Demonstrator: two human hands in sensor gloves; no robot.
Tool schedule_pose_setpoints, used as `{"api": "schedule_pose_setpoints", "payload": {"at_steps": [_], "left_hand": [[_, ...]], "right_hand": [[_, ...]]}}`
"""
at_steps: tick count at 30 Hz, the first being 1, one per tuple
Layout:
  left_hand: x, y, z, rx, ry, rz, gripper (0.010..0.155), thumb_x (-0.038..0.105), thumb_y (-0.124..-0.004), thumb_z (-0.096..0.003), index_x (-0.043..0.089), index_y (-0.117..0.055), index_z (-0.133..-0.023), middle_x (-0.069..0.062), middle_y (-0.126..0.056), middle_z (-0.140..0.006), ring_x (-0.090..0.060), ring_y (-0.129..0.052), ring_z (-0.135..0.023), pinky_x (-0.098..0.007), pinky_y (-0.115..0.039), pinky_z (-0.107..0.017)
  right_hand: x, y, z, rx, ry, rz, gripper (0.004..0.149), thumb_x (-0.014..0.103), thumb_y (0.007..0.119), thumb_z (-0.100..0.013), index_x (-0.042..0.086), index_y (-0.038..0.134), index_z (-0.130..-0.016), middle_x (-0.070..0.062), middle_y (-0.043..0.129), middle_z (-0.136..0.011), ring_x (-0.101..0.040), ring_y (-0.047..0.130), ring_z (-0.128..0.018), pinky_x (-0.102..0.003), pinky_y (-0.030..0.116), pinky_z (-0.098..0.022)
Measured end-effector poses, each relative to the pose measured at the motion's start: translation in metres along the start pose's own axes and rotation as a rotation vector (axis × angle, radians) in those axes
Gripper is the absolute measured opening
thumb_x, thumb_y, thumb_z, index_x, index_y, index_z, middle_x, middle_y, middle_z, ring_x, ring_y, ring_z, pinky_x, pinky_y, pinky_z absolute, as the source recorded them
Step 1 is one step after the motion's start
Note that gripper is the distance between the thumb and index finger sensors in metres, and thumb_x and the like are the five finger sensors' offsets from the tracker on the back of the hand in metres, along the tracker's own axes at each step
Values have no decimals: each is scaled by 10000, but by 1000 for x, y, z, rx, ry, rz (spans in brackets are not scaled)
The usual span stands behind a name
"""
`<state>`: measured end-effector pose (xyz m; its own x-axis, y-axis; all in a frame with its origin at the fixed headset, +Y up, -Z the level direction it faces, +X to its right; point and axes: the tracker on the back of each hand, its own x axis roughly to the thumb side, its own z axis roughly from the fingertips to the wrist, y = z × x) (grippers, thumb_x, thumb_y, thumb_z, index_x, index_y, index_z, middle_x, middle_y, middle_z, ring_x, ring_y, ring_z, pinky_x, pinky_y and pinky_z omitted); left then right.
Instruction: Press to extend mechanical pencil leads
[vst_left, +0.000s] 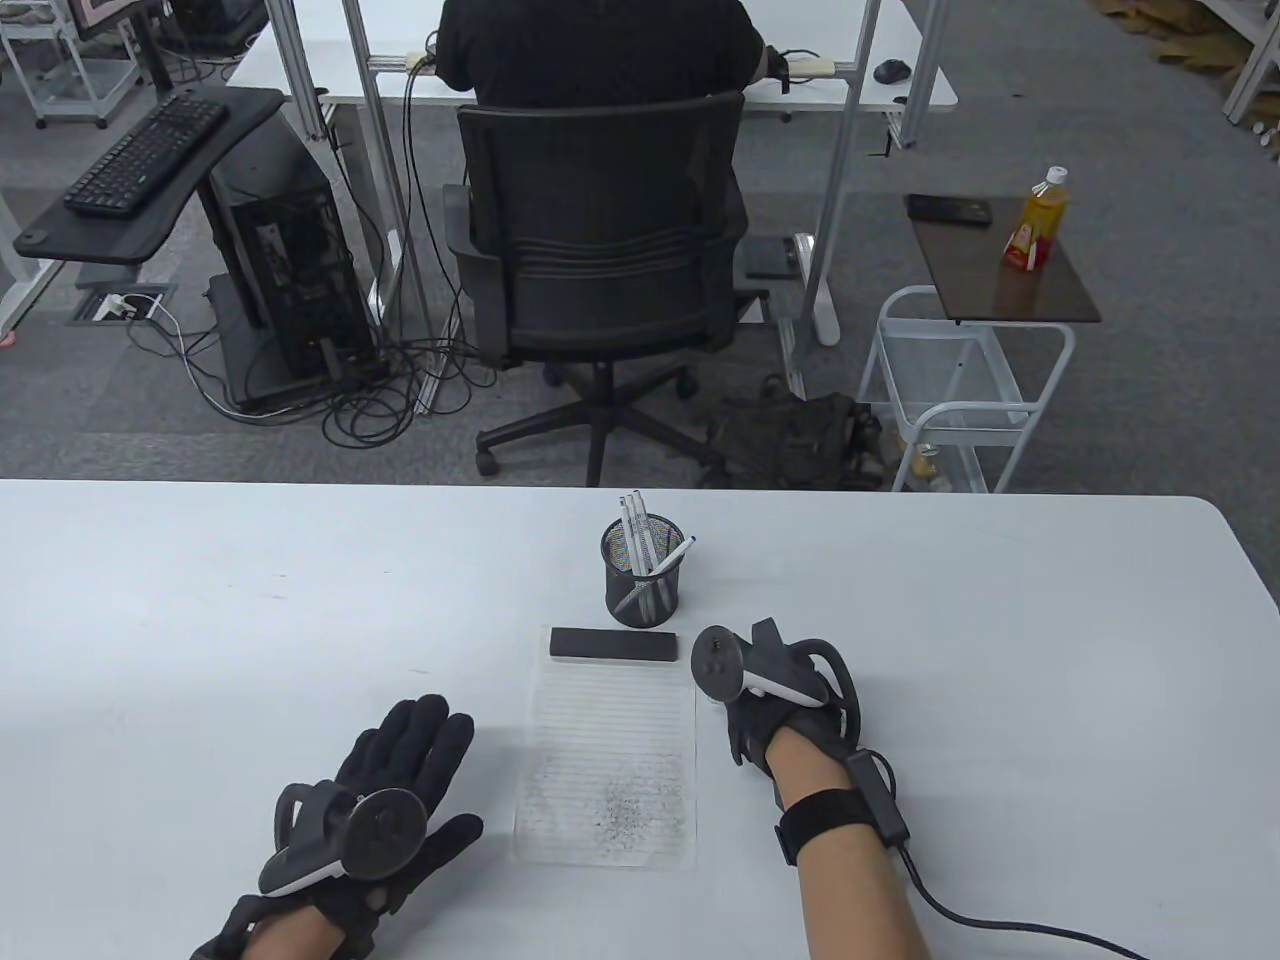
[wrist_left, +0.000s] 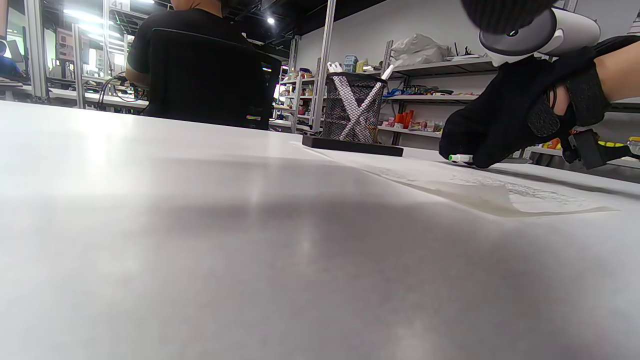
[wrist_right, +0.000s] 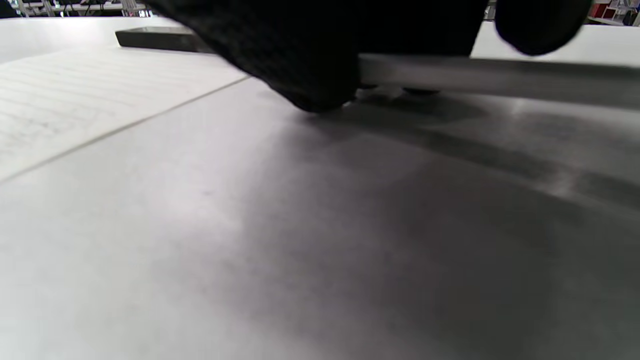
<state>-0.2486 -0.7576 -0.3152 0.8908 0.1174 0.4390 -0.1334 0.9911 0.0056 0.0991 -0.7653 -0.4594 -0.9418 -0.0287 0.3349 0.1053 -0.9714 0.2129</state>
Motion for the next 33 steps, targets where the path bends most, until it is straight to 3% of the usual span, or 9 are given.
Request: {"api": "schedule_pose_setpoints", "payload": {"at_steps": [18,20,22,24,26,33], "left_hand": [[0,0,0,-6,5,-4,898,649,-657,-442,239,-266,-1140,-131,-255,-1199,-468,-376,-1113,-642,-453,-763],[1,1,-1,-3,2,-7,898,649,-656,-442,239,-266,-1140,-130,-253,-1199,-466,-375,-1114,-641,-453,-764],[1,1,0,1,1,-5,898,649,-656,-443,238,-266,-1140,-132,-253,-1199,-466,-376,-1114,-641,-453,-764],[1,1,0,3,1,-4,899,648,-656,-443,237,-266,-1141,-133,-253,-1199,-468,-375,-1113,-642,-453,-763],[0,1,-1,2,1,-4,900,649,-655,-443,237,-264,-1141,-132,-249,-1200,-467,-373,-1114,-642,-452,-764],[0,0,0,-2,6,1,899,648,-654,-442,237,-266,-1140,-131,-254,-1199,-467,-376,-1113,-641,-453,-763]], "right_hand": [[-3,2,1,-66,-38,5,405,207,949,-438,105,893,-826,-151,921,-759,-417,961,-690,-659,796,-536],[-3,1,2,-48,-25,4,409,254,928,-467,108,875,-846,-147,901,-780,-427,937,-713,-667,783,-540],[-5,-8,4,-101,7,-13,492,358,925,-471,104,858,-887,-155,891,-816,-450,921,-751,-677,786,-540],[-10,-26,7,-299,62,-98,548,415,903,-484,93,833,-922,-174,872,-845,-474,901,-772,-685,780,-539],[-14,-39,6,-385,115,-235,598,471,860,-507,81,798,-955,-192,843,-872,-495,873,-791,-698,757,-550],[-23,-60,-24,-467,317,-913,739,540,831,-520,23,704,-1032,-265,727,-982,-589,724,-902,-748,605,-628]]}}
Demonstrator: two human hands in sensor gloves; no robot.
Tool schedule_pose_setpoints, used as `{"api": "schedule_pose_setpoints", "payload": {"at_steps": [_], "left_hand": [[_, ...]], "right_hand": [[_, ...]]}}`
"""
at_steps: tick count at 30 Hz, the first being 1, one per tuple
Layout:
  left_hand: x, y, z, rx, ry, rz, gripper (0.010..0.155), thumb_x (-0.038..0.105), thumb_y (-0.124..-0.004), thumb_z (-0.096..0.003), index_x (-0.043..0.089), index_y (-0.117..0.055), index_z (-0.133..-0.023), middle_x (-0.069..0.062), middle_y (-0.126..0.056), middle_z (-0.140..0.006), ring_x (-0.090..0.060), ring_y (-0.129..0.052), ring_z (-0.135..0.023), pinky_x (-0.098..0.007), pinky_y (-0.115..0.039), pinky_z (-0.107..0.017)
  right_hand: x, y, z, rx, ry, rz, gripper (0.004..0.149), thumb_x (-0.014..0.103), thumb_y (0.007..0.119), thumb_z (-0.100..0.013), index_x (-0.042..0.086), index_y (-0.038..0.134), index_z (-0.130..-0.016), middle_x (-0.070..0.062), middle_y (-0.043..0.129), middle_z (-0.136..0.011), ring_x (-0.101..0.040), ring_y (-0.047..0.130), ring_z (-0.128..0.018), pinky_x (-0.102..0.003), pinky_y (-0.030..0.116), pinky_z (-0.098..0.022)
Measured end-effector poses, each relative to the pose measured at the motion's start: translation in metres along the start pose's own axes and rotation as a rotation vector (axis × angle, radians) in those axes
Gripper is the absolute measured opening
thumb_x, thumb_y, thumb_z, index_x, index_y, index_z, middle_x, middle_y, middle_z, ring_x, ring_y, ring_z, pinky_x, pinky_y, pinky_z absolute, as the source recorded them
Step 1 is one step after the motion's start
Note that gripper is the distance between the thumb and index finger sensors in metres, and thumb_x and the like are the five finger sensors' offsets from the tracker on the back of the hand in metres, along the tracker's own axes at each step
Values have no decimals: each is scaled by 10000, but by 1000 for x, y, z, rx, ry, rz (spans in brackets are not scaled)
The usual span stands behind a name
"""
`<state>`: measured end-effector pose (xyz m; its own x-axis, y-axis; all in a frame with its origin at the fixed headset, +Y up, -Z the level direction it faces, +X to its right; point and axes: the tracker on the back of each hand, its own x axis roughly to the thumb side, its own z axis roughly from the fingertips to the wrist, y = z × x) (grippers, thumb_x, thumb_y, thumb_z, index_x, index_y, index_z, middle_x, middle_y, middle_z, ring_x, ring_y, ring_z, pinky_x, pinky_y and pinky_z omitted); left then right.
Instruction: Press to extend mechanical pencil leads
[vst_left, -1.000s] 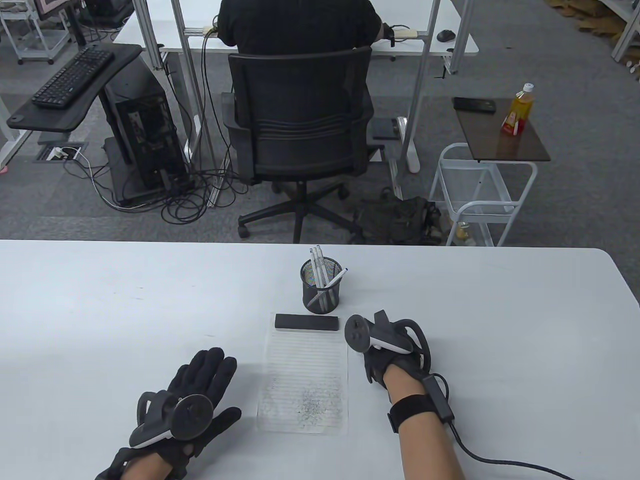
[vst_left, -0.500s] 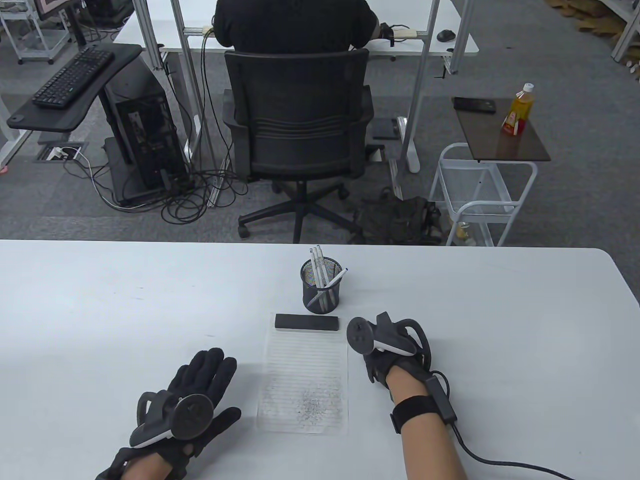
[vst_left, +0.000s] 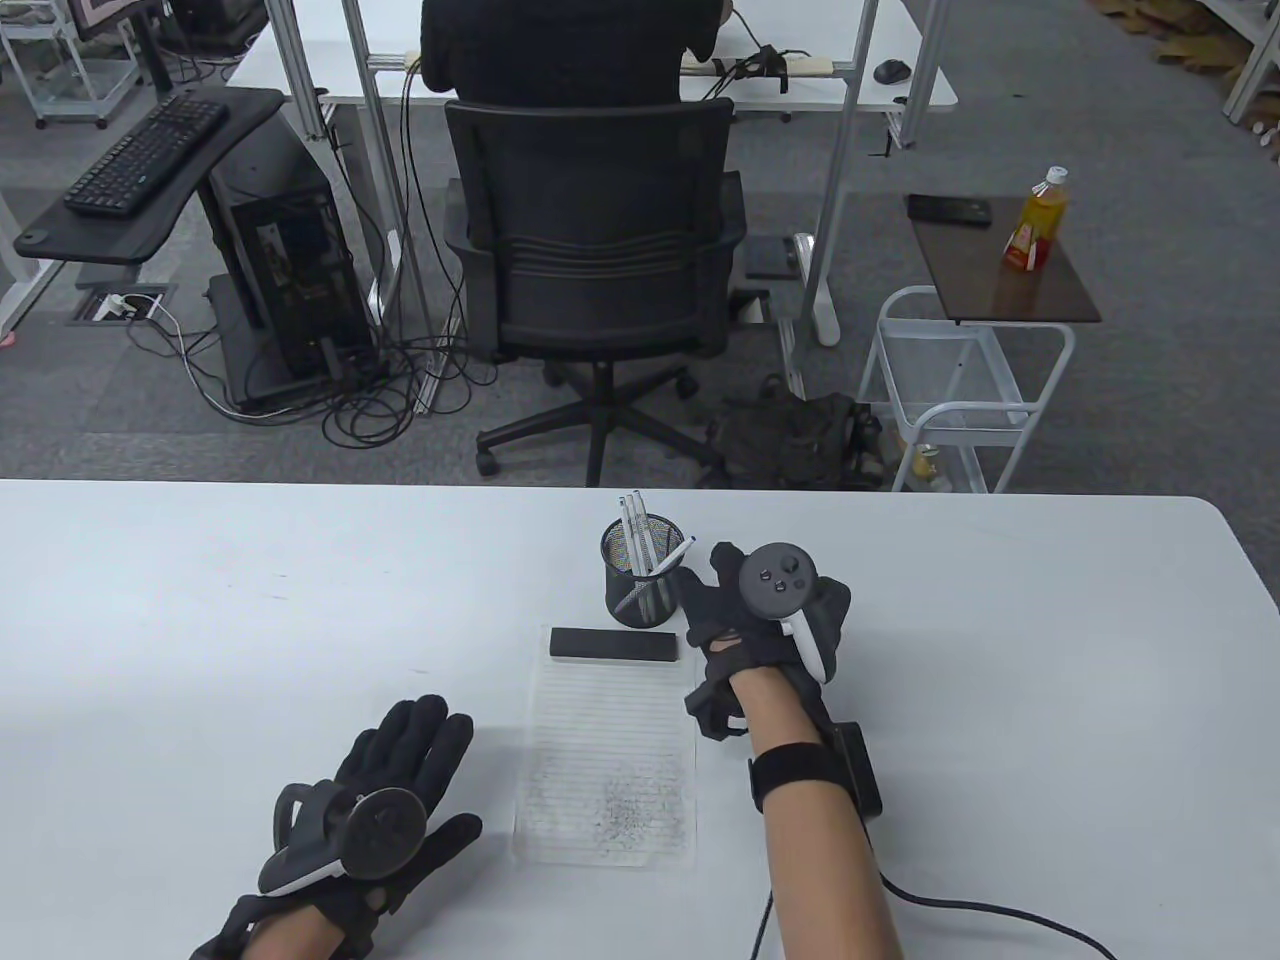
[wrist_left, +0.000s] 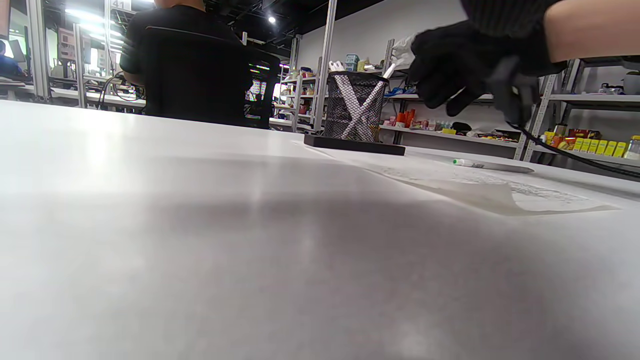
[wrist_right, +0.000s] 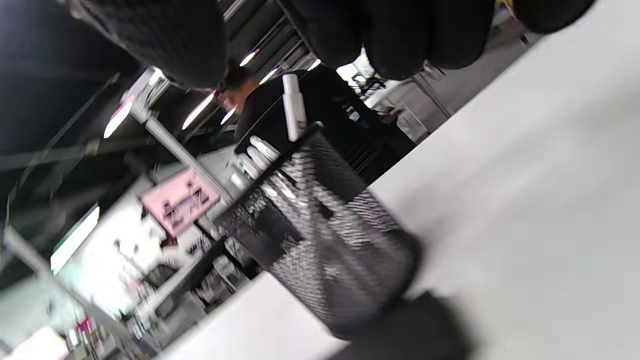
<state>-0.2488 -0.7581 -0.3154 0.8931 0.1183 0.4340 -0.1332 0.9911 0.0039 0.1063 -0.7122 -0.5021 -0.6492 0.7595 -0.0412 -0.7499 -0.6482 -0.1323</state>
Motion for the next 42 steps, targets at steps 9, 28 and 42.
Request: {"api": "schedule_pose_setpoints", "payload": {"at_steps": [9,28,42], "left_hand": [[-1,0,0,-4,1,7,894,647,-649,-445,238,-265,-1141,-132,-251,-1199,-467,-373,-1114,-641,-452,-764],[0,-1,-1,-18,1,7,891,645,-649,-446,240,-266,-1140,-131,-251,-1199,-465,-374,-1114,-642,-450,-765],[0,-2,-1,-13,-1,14,886,643,-649,-446,224,-296,-1142,-133,-254,-1199,-466,-375,-1113,-642,-449,-764]], "right_hand": [[-8,34,-30,33,248,-166,821,567,823,-531,18,574,-1090,-286,533,-1094,-610,429,-1017,-726,422,-673],[-6,54,-34,38,262,-281,618,502,578,-583,189,552,-1115,-305,437,-1118,-637,375,-1008,-764,391,-658],[28,-31,10,52,-272,-726,584,458,595,-548,153,711,-1032,-314,552,-1083,-662,464,-997,-831,419,-628]]}}
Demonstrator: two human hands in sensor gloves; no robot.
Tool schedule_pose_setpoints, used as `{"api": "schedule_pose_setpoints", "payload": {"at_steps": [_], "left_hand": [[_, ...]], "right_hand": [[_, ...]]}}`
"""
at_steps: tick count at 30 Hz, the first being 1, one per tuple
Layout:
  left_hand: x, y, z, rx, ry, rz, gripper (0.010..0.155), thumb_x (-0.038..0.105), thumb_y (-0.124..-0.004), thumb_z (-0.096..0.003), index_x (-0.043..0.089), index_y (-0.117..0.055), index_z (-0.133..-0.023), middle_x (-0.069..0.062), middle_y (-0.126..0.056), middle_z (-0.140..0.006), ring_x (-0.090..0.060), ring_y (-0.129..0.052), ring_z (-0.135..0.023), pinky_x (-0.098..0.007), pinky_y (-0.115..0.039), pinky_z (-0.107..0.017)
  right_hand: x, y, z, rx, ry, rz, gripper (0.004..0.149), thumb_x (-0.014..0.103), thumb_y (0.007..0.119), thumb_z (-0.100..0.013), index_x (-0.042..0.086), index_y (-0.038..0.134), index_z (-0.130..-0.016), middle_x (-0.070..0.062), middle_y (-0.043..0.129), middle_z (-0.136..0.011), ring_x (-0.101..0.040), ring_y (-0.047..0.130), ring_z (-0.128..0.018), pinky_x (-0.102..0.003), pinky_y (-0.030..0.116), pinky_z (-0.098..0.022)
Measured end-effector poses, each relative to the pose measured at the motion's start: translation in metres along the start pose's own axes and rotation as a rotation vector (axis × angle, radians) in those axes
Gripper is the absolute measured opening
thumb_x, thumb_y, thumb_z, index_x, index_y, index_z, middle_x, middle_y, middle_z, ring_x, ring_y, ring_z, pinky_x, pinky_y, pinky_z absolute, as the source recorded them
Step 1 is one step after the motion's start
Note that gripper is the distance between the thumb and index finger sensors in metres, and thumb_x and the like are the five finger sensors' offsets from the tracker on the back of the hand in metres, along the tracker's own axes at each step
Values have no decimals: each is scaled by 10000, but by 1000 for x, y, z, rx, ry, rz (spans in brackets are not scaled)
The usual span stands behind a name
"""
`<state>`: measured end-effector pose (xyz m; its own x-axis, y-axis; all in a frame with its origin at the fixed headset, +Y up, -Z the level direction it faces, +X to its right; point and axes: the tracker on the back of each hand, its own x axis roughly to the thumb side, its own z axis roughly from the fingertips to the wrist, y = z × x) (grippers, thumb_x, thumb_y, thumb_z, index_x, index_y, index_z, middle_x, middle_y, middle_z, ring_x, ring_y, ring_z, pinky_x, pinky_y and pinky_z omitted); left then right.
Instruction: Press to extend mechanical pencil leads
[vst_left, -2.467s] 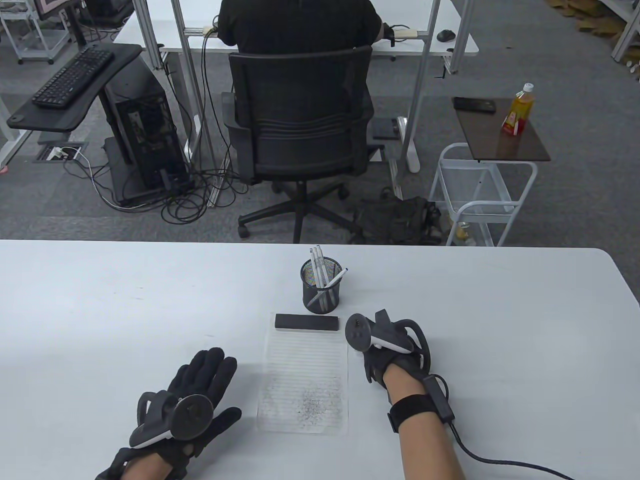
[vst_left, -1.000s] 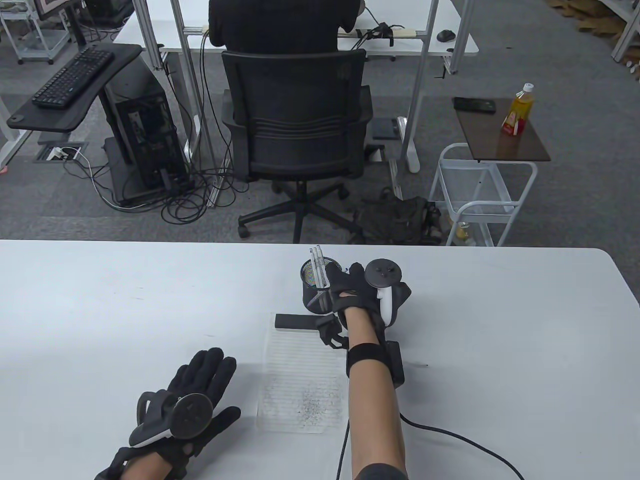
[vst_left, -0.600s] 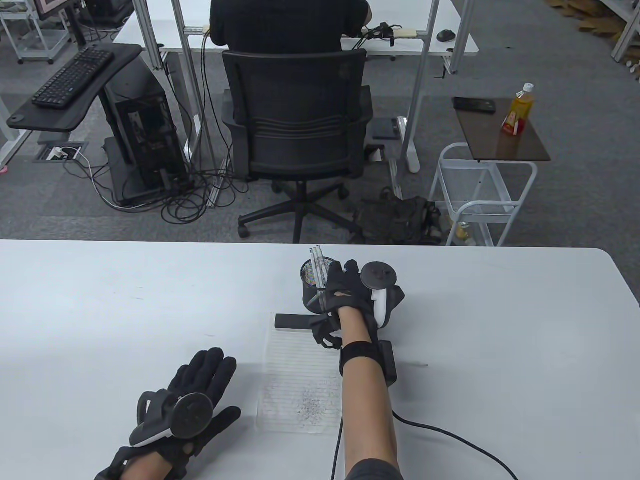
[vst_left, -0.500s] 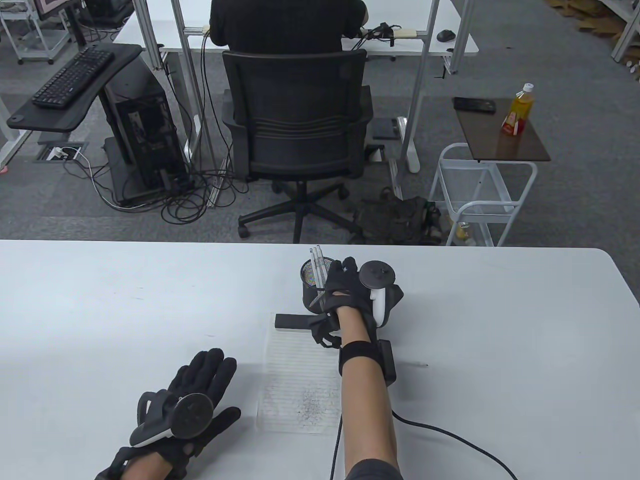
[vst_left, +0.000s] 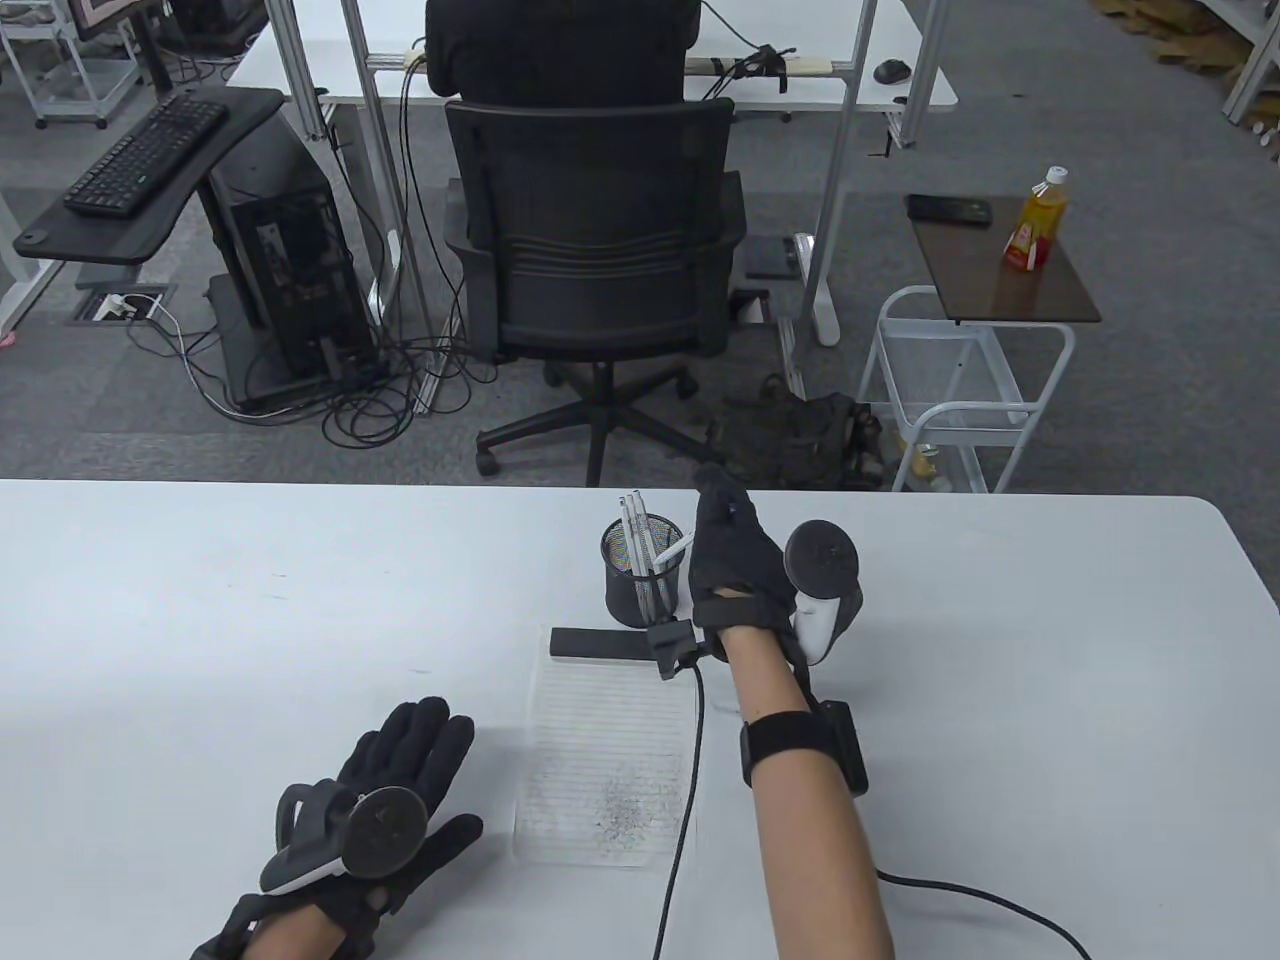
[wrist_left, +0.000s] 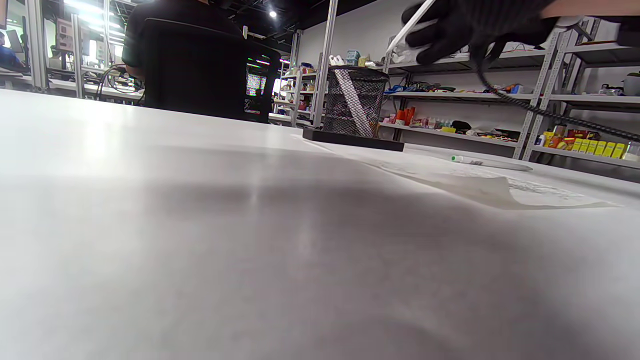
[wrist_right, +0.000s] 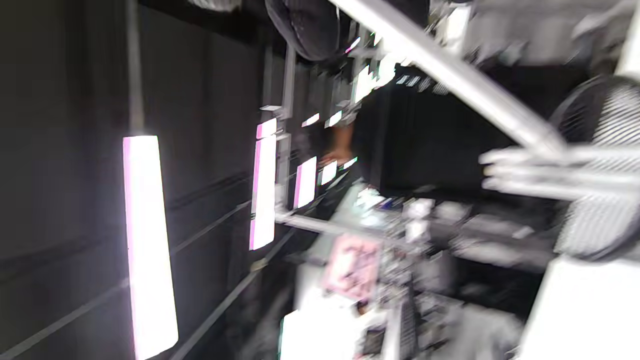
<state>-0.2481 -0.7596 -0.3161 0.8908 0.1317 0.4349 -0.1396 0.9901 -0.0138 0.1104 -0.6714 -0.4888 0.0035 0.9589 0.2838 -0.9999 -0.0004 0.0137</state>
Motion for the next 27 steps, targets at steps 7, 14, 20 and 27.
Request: {"api": "schedule_pose_setpoints", "payload": {"at_steps": [7,14,20,27], "left_hand": [[1,-1,0,5,-2,4,892,644,-646,-447,232,-265,-1141,-131,-249,-1200,-466,-372,-1115,-642,-447,-766],[0,-3,0,-3,2,11,896,644,-646,-445,237,-252,-1139,-131,-248,-1199,-465,-376,-1114,-642,-449,-764],[-2,-3,0,0,4,15,897,645,-645,-446,237,-247,-1139,-132,-244,-1199,-466,-371,-1115,-641,-448,-765],[0,-1,1,1,-3,6,897,645,-645,-446,236,-251,-1140,-132,-243,-1199,-466,-371,-1114,-641,-449,-764]], "right_hand": [[4,-14,59,197,11,-266,469,441,649,-514,147,827,-835,-188,906,-735,-585,896,-771,-824,591,-603],[-40,-2,96,275,54,-417,504,518,643,-528,171,803,-857,-84,839,-608,-395,875,-510,-798,648,-562],[-72,-1,107,196,91,-556,721,685,523,-564,90,767,-892,-129,795,-664,-430,795,-537,-742,611,-560],[-82,-5,120,64,79,-650,672,626,515,-589,73,835,-797,-102,845,-554,-384,839,-429,-661,720,-462]]}}
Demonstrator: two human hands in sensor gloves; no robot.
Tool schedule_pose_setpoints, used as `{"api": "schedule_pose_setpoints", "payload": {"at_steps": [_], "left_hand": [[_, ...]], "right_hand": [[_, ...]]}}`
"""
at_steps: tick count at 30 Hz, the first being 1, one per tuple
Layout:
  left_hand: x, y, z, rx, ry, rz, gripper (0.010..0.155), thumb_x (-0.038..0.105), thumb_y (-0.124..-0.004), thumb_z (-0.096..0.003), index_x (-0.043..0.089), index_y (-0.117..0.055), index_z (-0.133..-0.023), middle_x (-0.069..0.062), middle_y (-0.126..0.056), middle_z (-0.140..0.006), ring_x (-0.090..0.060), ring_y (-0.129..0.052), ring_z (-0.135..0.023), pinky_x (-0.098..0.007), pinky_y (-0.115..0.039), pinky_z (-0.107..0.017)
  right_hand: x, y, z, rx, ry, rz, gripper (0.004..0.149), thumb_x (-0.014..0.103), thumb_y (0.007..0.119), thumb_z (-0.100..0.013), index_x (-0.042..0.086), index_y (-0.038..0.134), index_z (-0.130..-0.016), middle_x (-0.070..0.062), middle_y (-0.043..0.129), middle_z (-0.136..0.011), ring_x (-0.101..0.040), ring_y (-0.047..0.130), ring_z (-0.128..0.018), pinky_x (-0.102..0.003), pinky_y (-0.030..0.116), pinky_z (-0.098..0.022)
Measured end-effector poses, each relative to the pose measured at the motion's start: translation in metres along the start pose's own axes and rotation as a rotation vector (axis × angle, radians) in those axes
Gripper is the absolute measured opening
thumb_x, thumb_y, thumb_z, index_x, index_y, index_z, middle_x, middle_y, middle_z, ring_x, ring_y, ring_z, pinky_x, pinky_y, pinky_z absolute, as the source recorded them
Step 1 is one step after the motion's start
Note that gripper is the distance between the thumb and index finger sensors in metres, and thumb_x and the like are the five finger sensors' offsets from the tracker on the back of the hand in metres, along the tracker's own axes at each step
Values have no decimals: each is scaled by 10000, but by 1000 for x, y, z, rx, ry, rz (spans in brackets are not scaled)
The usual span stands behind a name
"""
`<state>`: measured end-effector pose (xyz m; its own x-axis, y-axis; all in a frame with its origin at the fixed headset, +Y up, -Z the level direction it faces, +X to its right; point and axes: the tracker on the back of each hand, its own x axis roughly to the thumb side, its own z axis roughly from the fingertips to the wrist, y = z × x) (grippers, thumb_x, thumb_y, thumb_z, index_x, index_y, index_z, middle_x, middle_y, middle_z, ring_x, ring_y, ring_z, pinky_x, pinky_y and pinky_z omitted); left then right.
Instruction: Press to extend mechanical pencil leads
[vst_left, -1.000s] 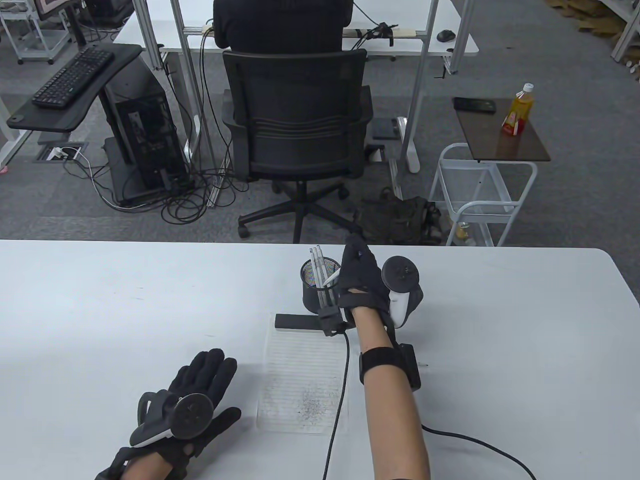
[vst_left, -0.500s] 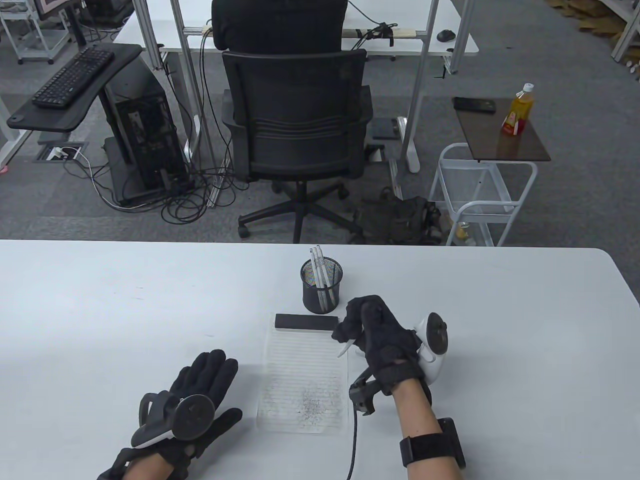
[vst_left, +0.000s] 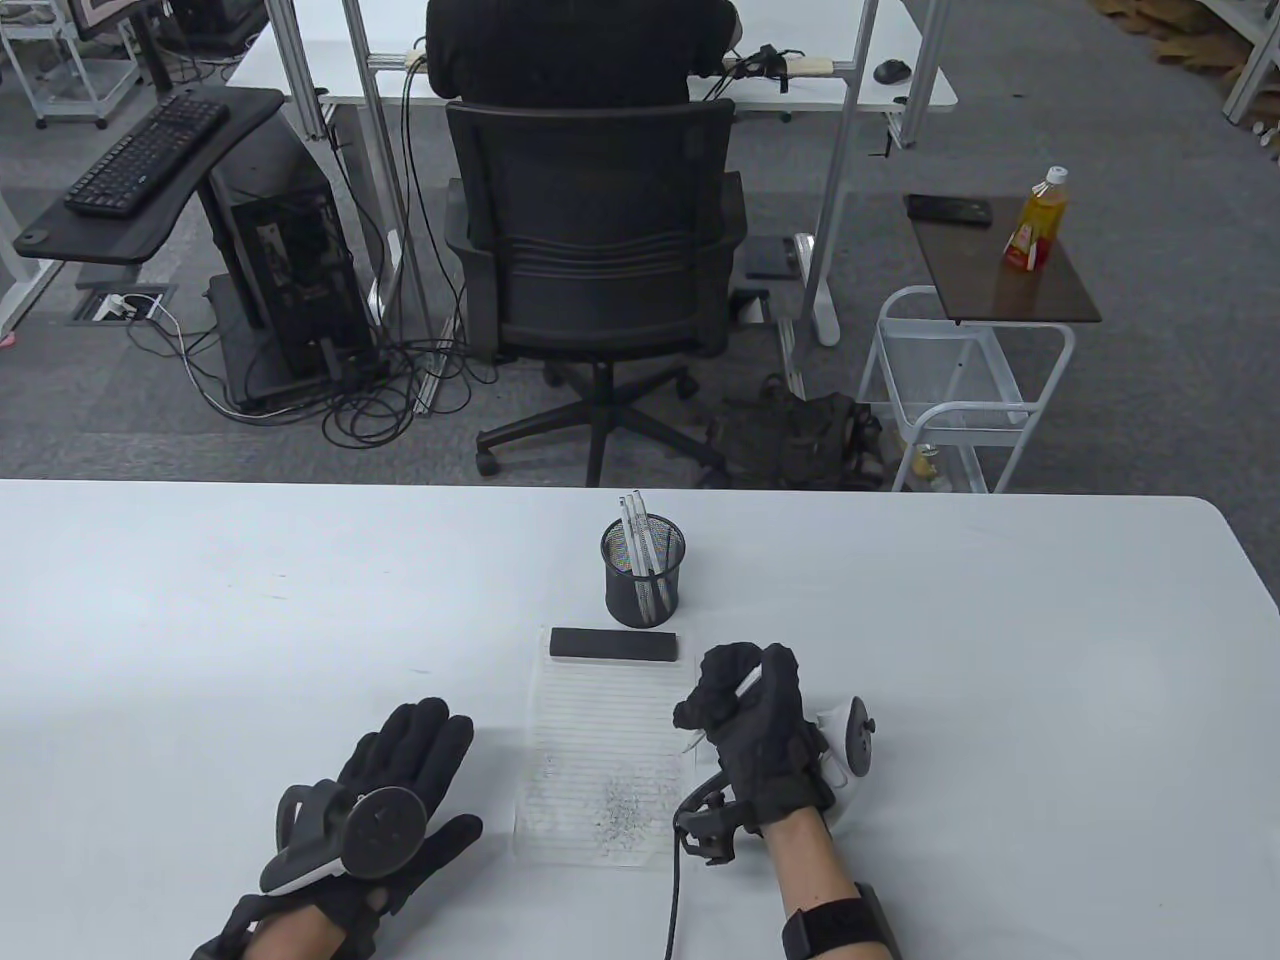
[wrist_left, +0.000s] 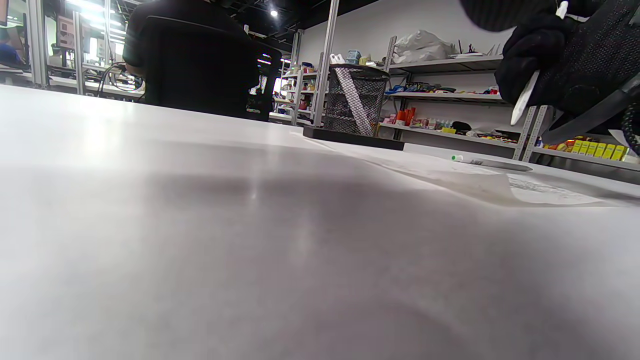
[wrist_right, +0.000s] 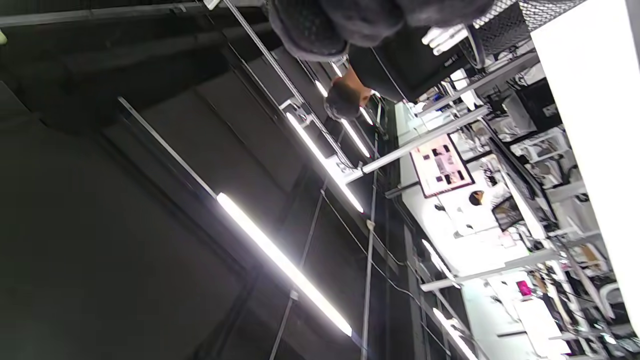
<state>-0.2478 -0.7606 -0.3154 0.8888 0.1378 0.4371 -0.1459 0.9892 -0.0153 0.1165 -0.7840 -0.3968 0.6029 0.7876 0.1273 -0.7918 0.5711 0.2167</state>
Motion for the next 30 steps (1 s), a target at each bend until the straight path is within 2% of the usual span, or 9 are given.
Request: {"api": "schedule_pose_setpoints", "payload": {"at_steps": [2,8,9,11,14,17,21,26,30], "left_hand": [[2,2,1,9,-5,0,896,644,-645,-446,234,-254,-1140,-133,-247,-1198,-467,-373,-1113,-641,-451,-763],[2,2,1,12,-10,-2,896,644,-645,-446,232,-254,-1140,-133,-245,-1198,-467,-373,-1113,-639,-452,-764],[2,2,1,9,-10,-1,895,644,-645,-446,235,-254,-1140,-133,-244,-1198,-467,-373,-1113,-639,-451,-764],[2,1,1,5,-9,-5,894,644,-645,-446,236,-255,-1139,-132,-244,-1198,-465,-371,-1114,-639,-451,-765],[2,2,1,7,-7,1,893,644,-645,-447,235,-255,-1139,-132,-244,-1198,-466,-371,-1114,-641,-450,-764],[2,2,1,7,-8,-5,895,644,-646,-446,234,-256,-1140,-132,-245,-1198,-466,-373,-1113,-640,-451,-764],[3,1,1,5,-8,-3,895,645,-645,-446,234,-257,-1140,-132,-245,-1198,-466,-372,-1114,-640,-451,-764],[2,2,1,10,-9,-2,895,644,-646,-447,232,-257,-1140,-133,-245,-1198,-467,-372,-1113,-641,-450,-763],[2,1,1,10,-9,-3,895,644,-646,-446,232,-259,-1140,-132,-247,-1198,-468,-373,-1113,-641,-451,-763]], "right_hand": [[0,-1,1,-3,-17,-47,665,615,530,-590,59,821,-810,-114,836,-563,-397,825,-440,-670,702,-468],[-4,0,0,-21,-40,-27,592,545,546,-595,54,806,-798,-106,836,-537,-393,826,-421,-664,711,-450],[-5,0,0,-20,-36,-32,602,557,541,-592,58,810,-795,-101,840,-531,-385,833,-411,-658,722,-440],[-8,1,0,51,2,-72,648,593,531,-593,47,797,-819,-111,829,-555,-391,819,-431,-658,703,-457],[-9,1,-1,26,-11,-35,643,599,538,-593,57,816,-798,-97,841,-535,-377,832,-414,-647,722,-444],[-9,3,-1,45,-12,-31,592,545,545,-602,52,807,-798,-100,839,-531,-382,832,-410,-655,723,-443],[-9,5,0,35,-22,-35,644,605,543,-590,59,824,-786,-90,847,-518,-367,838,-398,-639,734,-433],[-9,4,0,37,-23,-27,580,534,550,-602,53,817,-785,-96,844,-516,-377,838,-399,-652,730,-438],[-9,5,0,29,-28,-32,625,585,550,-594,55,825,-782,-91,848,-512,-368,840,-394,-641,733,-436]]}}
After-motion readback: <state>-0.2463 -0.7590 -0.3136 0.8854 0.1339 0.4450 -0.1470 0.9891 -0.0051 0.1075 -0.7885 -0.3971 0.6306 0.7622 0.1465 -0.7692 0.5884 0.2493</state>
